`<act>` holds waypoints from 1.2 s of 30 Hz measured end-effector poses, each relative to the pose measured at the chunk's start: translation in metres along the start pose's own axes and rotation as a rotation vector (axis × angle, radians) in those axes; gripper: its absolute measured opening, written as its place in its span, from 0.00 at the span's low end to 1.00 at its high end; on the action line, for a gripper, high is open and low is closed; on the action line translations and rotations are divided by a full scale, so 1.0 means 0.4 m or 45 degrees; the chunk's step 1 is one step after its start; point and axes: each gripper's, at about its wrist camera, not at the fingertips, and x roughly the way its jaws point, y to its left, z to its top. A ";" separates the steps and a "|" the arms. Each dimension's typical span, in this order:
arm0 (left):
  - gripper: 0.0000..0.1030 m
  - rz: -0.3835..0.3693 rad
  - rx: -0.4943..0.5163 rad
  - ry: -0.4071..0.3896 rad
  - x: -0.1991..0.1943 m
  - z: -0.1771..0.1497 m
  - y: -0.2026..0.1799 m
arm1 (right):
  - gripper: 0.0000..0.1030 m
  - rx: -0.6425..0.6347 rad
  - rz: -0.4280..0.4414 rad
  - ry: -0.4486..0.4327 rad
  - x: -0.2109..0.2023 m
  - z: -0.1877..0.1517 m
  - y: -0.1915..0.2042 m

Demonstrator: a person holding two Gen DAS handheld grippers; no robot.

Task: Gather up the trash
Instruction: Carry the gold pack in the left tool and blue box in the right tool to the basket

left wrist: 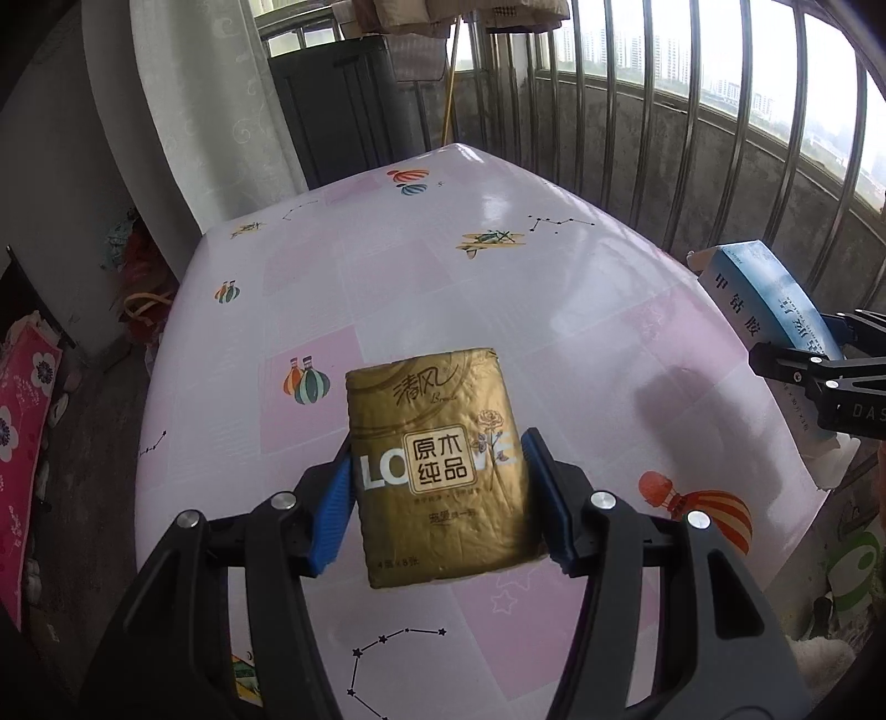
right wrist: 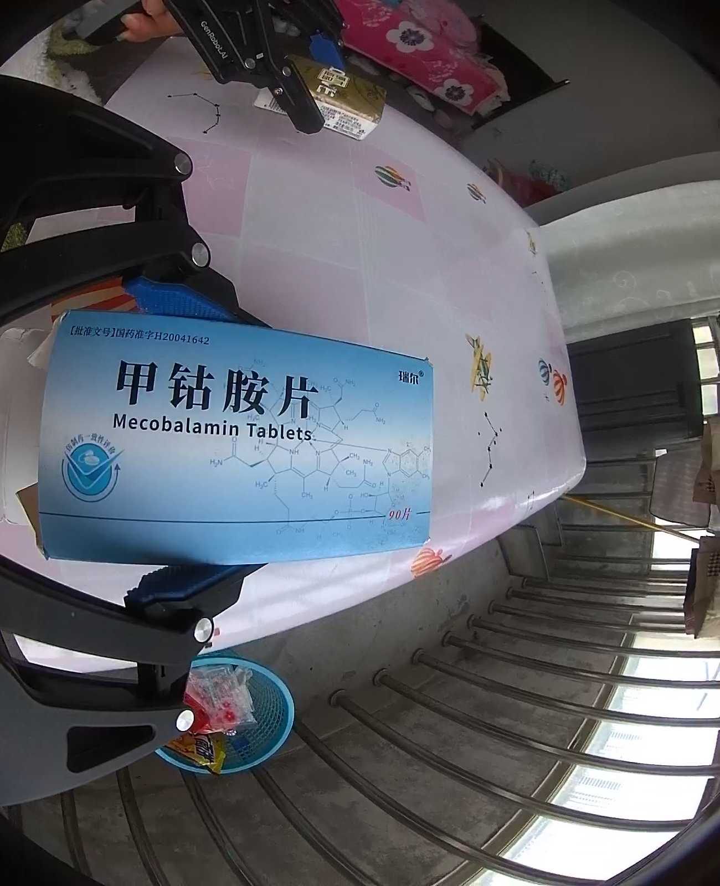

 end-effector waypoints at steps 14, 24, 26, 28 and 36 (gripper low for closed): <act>0.52 -0.526 0.270 -0.130 0.044 0.300 -0.340 | 0.68 0.487 -0.332 -0.140 -0.151 -0.073 -0.429; 0.52 -0.901 0.461 0.223 0.254 0.400 -0.794 | 0.68 0.960 -0.289 -0.064 -0.009 -0.245 -0.742; 0.52 -0.919 0.504 0.310 0.314 0.397 -0.888 | 0.68 1.031 -0.275 -0.036 0.039 -0.278 -0.783; 0.52 -0.917 0.535 0.373 0.372 0.400 -0.969 | 0.68 1.085 -0.263 -0.022 0.090 -0.293 -0.829; 0.81 -0.844 0.623 0.394 0.554 0.414 -1.187 | 0.75 1.219 -0.239 -0.008 0.311 -0.318 -1.021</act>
